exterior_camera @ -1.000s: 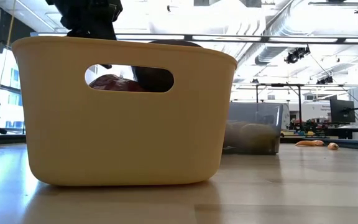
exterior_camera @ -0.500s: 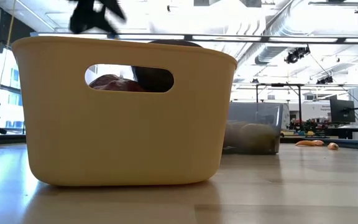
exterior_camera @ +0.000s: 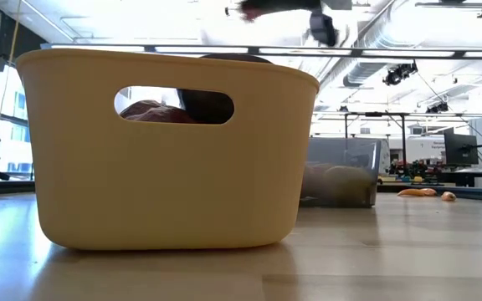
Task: Sort produce into baskets
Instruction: Put the orange chili pepper into the left black bin, then put the yellow chili pepper into the left black bin
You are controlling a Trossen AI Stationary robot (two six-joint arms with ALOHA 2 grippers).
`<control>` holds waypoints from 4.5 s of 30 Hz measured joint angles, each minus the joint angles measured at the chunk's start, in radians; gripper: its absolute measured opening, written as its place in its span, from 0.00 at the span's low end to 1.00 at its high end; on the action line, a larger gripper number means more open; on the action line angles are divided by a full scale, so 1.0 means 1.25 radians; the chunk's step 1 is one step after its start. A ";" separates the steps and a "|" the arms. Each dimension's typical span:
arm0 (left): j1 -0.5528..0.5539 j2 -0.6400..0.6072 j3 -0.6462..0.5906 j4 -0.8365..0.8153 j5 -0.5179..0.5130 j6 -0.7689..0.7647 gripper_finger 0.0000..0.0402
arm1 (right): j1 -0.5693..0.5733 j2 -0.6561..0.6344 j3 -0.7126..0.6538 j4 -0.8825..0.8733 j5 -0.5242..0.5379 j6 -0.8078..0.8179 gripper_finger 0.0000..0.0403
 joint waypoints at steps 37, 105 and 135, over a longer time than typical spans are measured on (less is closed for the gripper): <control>-0.003 -0.048 -0.001 -0.016 0.030 -0.008 0.39 | -0.268 0.112 0.161 -0.359 -0.033 -0.334 0.60; 0.281 -0.146 -0.001 -0.081 0.058 0.035 0.39 | -0.418 -0.001 -0.225 0.373 -0.223 -0.112 0.02; 0.281 -0.101 -0.001 -0.149 0.143 -0.029 0.39 | -0.524 0.188 0.193 -0.127 -0.466 -0.516 0.56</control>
